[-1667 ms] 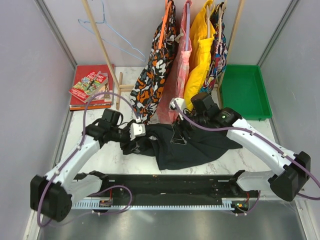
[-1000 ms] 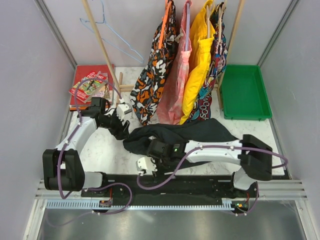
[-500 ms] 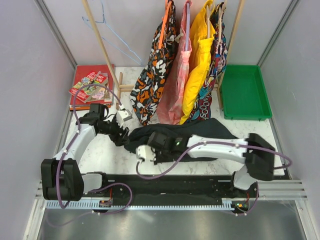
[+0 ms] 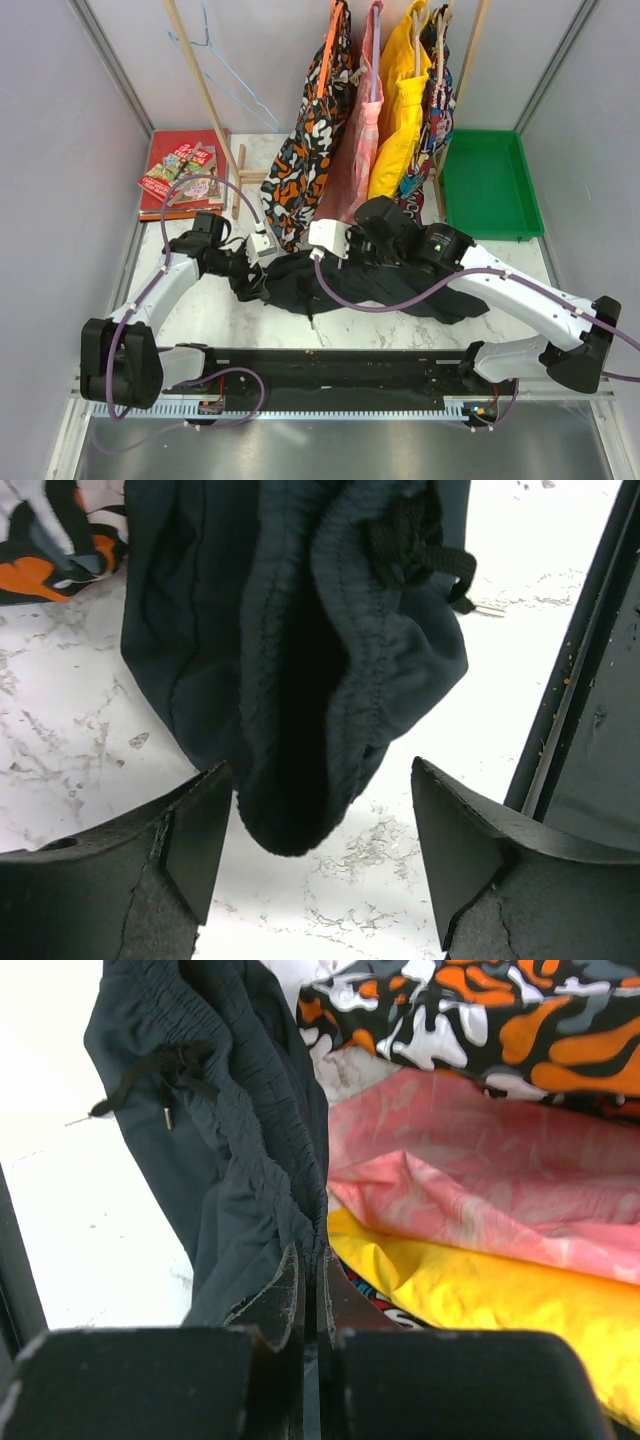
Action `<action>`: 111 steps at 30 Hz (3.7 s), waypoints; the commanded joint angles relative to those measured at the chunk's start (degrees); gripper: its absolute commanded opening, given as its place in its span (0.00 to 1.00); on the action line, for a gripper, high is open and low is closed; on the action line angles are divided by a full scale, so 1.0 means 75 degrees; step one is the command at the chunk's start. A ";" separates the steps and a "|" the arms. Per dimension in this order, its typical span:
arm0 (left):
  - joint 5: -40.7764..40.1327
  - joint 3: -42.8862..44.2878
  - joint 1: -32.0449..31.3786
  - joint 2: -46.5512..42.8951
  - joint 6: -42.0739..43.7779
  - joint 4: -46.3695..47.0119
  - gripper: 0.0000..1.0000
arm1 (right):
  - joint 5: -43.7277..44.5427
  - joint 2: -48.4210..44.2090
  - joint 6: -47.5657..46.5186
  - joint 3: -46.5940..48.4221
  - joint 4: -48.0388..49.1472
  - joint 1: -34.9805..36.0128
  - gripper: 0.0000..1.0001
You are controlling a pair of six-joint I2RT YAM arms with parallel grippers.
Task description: Place the shorts on the hanger
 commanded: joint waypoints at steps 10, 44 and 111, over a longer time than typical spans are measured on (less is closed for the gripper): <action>0.0230 0.0129 -0.0509 0.0346 0.0002 0.1275 0.74 | -0.0519 -0.1056 -0.0169 -0.0750 -0.0301 -0.0117 0.00; -0.2455 0.6971 -0.0980 -0.2537 -0.2870 -0.1406 0.02 | 0.0816 0.0070 0.0148 0.5404 0.0484 -0.0117 0.00; -0.2784 0.6667 0.0965 0.1377 -1.2102 0.4450 0.75 | -0.2933 -0.1408 0.1190 -0.0012 -0.0219 -0.1699 0.98</action>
